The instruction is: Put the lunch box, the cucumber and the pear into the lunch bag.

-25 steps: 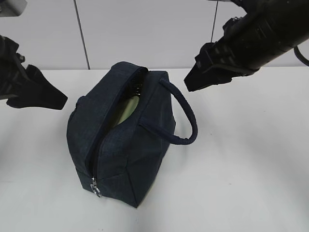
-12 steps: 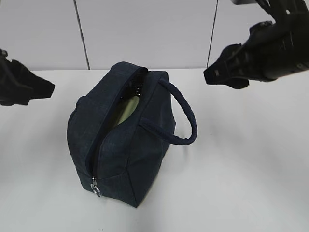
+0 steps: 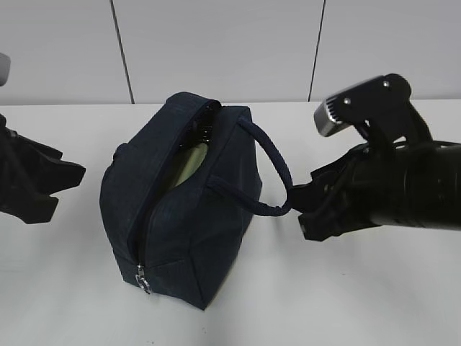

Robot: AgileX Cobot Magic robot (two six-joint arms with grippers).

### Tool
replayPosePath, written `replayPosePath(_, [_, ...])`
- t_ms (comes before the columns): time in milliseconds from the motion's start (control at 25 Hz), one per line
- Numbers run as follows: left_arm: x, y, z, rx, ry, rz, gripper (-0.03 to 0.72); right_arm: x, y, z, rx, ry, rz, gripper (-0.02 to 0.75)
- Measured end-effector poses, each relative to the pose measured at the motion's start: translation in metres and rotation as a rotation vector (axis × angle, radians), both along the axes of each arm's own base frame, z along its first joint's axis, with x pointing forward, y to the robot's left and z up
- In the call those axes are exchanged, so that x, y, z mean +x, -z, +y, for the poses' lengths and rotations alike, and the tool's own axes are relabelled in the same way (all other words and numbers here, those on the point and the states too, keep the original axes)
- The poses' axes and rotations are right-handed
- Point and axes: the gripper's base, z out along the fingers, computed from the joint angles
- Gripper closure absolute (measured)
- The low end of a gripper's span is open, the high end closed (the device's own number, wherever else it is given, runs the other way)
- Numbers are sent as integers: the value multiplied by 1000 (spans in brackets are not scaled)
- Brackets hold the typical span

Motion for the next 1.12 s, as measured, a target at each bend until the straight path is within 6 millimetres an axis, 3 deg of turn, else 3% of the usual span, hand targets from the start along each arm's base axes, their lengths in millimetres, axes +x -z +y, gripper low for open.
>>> replayPosePath(320, [0,-1,-2,7,12,-15,436,-24,22,13,-3,-53,-24,385])
replayPosePath(760, [0,-1,-2,9,14,-16,439,-62,25,59,10,-273,-64,385])
replayPosePath(1120, [0,0,-2,5,12,-14,446,-76,76,100,-85,-378,-36,385])
